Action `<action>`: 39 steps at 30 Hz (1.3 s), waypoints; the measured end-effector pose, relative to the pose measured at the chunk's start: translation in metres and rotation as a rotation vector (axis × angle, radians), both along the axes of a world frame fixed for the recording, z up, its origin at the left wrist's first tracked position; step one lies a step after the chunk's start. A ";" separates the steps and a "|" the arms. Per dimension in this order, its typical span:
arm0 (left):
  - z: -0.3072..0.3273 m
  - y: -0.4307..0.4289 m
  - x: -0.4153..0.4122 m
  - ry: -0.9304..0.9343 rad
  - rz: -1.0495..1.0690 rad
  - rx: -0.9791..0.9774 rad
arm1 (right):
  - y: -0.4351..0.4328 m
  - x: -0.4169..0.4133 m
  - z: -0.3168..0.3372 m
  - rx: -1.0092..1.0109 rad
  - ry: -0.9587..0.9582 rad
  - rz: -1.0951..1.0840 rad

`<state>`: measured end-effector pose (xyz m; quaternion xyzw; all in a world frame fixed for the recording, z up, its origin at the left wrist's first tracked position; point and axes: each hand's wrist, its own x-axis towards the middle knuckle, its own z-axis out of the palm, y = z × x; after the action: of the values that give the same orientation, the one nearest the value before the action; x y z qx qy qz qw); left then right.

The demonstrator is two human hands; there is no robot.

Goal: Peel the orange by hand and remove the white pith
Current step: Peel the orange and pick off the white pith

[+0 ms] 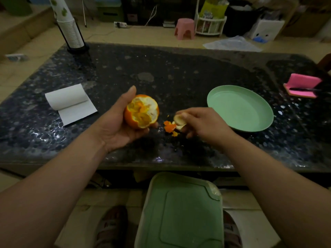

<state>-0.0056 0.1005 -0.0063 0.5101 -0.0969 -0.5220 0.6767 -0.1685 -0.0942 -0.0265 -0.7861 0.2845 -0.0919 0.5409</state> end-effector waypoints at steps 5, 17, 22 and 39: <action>-0.004 -0.004 -0.009 -0.006 0.041 0.102 | 0.009 0.005 -0.016 -0.494 0.212 0.168; 0.010 -0.011 -0.018 -0.119 -0.105 0.091 | 0.028 -0.004 0.029 -0.276 -0.128 0.107; 0.011 -0.011 -0.017 -0.226 -0.032 0.164 | 0.027 -0.006 0.036 -0.215 -0.171 0.105; 0.037 -0.006 -0.030 -0.190 0.010 0.194 | 0.039 -0.001 0.044 -0.230 -0.164 0.129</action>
<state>-0.0351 0.0941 0.0305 0.6207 -0.1074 -0.4749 0.6146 -0.1694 -0.0549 0.0179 -0.8493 0.1758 -0.1529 0.4738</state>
